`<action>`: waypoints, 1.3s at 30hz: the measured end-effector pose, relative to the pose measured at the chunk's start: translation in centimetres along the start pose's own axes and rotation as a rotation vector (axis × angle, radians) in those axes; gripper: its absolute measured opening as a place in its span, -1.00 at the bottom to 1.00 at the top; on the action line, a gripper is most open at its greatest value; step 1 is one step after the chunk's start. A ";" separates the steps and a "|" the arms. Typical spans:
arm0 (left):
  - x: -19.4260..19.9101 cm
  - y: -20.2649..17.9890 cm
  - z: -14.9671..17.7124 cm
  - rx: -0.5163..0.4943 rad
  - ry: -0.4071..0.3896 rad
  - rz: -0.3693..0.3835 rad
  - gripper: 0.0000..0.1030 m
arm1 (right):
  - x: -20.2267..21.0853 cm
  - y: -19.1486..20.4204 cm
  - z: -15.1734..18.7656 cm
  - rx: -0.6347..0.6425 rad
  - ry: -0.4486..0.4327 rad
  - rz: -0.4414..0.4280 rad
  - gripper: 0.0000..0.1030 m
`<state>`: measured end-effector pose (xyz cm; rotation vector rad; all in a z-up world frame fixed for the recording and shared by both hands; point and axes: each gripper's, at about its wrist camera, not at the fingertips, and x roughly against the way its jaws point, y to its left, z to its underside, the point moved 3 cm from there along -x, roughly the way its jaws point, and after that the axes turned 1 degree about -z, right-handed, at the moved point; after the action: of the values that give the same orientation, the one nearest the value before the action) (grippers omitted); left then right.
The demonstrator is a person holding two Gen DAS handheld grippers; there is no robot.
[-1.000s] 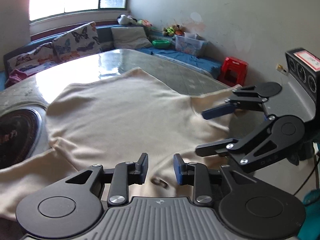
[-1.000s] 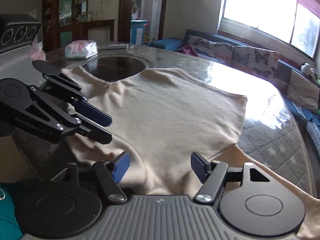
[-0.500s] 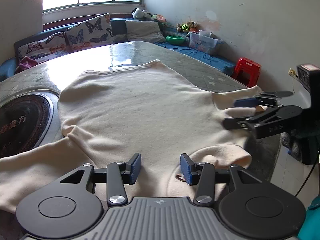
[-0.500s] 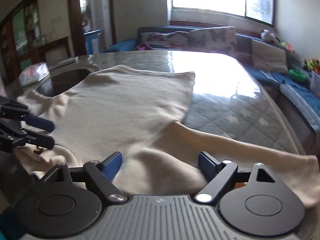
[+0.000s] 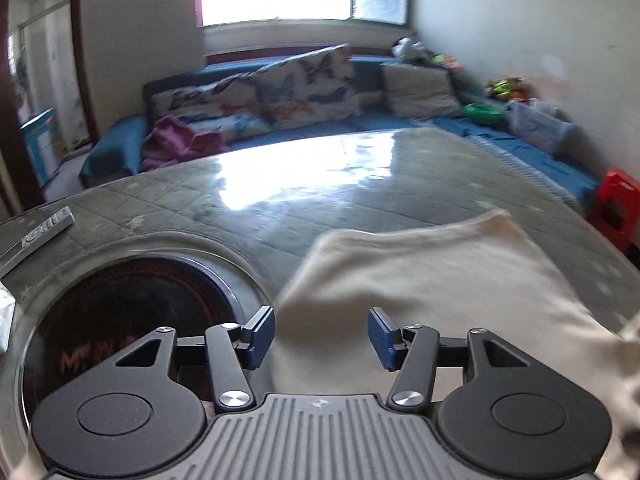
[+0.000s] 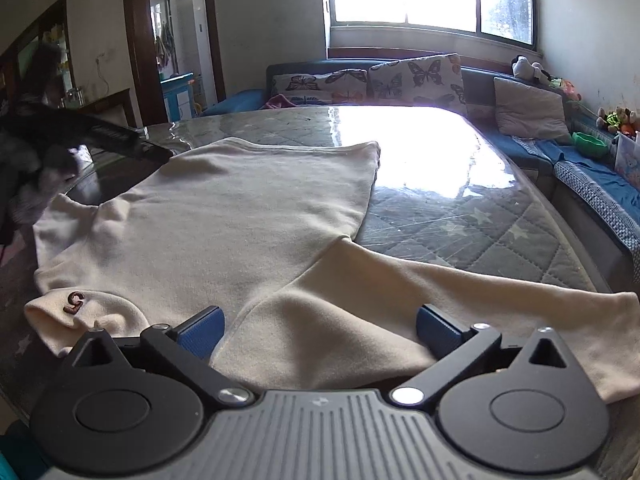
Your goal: Fold clothes
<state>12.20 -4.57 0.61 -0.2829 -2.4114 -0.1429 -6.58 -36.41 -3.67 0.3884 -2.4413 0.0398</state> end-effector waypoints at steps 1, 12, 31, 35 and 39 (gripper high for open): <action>-0.9 0.3 -0.5 0.001 0.009 -0.014 0.09 | 0.0 0.1 0.1 0.012 -0.001 0.005 1.00; -3.4 -0.1 -0.5 0.029 0.021 0.063 -0.38 | 0.0 0.4 0.4 0.030 -0.042 0.013 1.00; 2.6 -3.3 0.1 -0.071 -0.189 0.170 -0.36 | -0.1 0.5 0.5 0.022 -0.055 0.019 1.00; 0.5 0.8 -0.9 0.063 -0.143 0.042 -0.34 | 0.0 0.5 0.5 0.021 -0.060 0.019 1.00; -1.9 3.5 -1.4 0.155 -0.073 0.010 -0.22 | 0.0 0.5 0.6 0.021 -0.063 0.019 1.00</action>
<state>15.37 -1.78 0.50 -0.2324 -2.4767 0.0605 -7.08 -35.97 -4.09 0.3814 -2.5084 0.0617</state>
